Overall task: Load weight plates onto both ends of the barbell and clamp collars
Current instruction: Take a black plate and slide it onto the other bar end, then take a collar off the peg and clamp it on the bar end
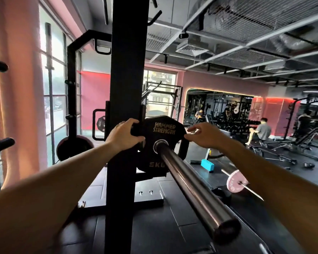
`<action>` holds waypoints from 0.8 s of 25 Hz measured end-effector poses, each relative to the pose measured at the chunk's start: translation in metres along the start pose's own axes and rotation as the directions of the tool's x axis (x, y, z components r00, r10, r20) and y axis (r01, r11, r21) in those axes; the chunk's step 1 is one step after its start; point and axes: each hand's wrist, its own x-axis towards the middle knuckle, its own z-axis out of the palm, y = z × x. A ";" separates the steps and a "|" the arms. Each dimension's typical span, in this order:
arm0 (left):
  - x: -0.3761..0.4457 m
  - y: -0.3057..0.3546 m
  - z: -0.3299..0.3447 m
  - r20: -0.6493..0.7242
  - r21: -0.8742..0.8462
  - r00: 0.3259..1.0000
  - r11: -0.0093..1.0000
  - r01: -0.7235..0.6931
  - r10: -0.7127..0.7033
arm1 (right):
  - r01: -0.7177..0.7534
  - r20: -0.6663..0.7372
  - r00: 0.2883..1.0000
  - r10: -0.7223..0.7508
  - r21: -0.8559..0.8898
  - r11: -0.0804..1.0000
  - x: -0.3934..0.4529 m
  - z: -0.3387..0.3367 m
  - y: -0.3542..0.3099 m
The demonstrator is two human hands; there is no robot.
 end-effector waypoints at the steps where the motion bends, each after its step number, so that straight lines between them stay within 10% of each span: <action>1: -0.012 0.004 -0.013 0.015 -0.004 1.000 1.000 0.005 -0.005 | 0.031 -0.015 0.999 -0.031 -0.001 1.000 -0.016 -0.009 -0.011; 20: -0.224 -0.090 -0.299 -0.104 0.148 0.981 0.973 0.175 -0.161 | 0.307 0.158 0.923 -0.350 0.242 0.920 -0.152 0.083 -0.296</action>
